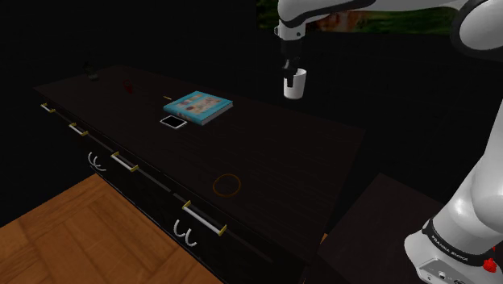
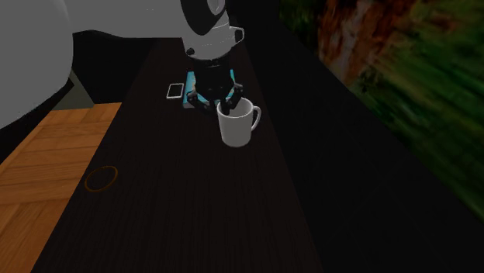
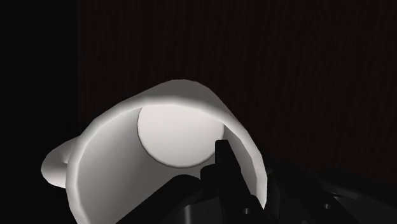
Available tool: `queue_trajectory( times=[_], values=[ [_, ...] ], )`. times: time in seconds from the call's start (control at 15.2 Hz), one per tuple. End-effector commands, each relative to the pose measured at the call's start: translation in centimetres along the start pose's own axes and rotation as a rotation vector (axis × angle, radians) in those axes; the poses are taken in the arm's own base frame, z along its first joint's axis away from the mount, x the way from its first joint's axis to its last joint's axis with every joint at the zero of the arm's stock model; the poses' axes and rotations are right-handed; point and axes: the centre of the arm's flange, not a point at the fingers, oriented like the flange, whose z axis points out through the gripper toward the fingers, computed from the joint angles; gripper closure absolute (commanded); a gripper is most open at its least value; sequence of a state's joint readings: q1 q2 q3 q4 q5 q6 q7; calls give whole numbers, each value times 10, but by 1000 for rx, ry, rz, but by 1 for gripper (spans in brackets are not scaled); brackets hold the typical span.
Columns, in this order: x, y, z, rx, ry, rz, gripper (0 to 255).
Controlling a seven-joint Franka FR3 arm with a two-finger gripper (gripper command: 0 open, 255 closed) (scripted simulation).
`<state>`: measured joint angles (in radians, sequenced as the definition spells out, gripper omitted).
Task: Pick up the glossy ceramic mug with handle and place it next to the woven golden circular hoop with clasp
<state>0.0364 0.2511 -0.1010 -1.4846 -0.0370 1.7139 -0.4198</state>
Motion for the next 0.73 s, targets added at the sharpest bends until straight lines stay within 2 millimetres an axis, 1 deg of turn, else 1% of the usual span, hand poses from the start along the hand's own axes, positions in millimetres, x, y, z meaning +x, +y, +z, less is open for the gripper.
queue_trajectory(
  times=[0.0,0.66],
  values=[
    [11,-27,-5,0,1,1,255],
    [58,-150,-14,0,1,1,255]
  ],
)
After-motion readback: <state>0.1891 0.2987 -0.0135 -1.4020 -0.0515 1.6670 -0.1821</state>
